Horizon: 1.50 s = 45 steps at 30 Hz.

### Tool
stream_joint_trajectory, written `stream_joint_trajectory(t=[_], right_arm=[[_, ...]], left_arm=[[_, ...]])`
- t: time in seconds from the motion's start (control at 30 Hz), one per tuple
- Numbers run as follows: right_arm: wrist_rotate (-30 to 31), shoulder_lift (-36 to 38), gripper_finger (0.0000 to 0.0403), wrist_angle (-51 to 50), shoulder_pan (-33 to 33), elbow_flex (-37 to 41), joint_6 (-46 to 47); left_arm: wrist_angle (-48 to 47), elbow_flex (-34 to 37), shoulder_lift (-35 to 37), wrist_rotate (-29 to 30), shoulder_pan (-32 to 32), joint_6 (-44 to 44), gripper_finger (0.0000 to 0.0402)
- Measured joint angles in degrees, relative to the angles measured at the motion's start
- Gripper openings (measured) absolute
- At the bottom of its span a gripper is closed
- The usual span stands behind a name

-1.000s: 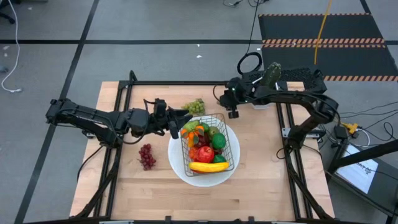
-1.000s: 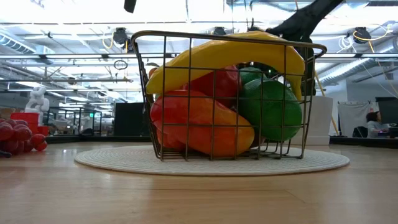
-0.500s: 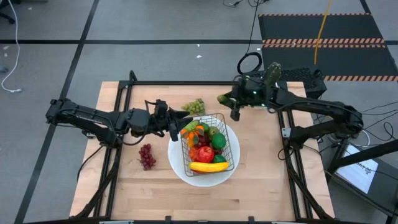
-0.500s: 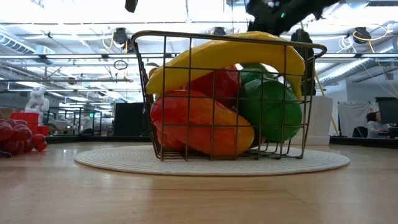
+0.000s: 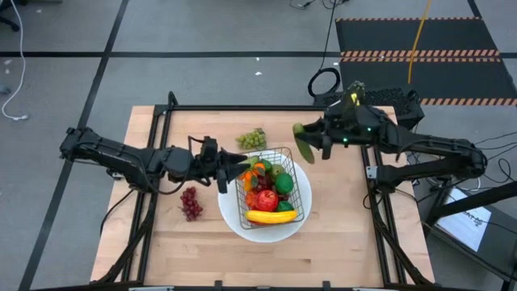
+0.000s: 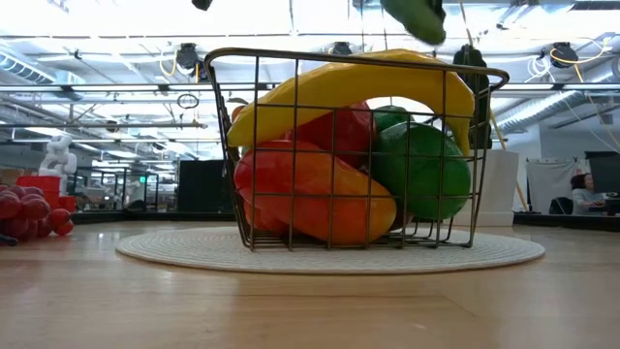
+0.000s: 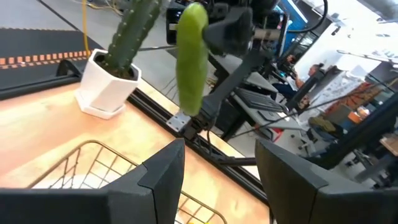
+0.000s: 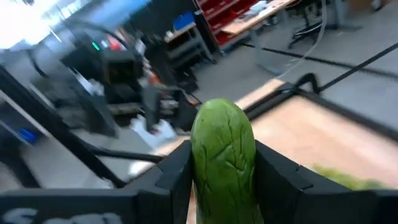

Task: Build produce basket
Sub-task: Put the green cucumber into the black wire basket

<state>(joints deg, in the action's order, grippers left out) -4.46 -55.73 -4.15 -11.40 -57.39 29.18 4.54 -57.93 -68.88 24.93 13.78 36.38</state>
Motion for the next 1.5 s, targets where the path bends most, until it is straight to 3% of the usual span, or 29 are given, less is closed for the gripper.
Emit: stream_joint_trajectory(t=[0.2, 0.33, 0.53, 1.0, 1.5], right_arm=[[0.4, -0.2, 0.0133, 4.9, 3.2, 0.0, 12.6], [4.4, -1.3, 0.0133, 9.7, 5.2, 0.0, 19.6], [9.2, -2.1, 0.0133, 15.8, 7.8, 0.0, 23.3], [9.1, -2.1, 0.0133, 17.9, 10.0, 0.0, 10.8], [8.9, -2.1, 0.0133, 20.8, 10.0, 0.0, -7.7]], left_arm=[[0.0, 0.0, 0.0, 0.0, 1.8, -0.1, 0.0195], [-0.1, 0.0, 0.0, 0.0, 2.5, -0.2, 0.0195], [-0.1, 0.0, 0.0, 0.0, 2.5, -0.1, 0.0195], [0.0, 0.0, 0.0, 0.0, 2.6, 4.0, 0.0195], [0.0, 0.0, 0.0, 0.2, 2.6, 2.8, 0.0195]])
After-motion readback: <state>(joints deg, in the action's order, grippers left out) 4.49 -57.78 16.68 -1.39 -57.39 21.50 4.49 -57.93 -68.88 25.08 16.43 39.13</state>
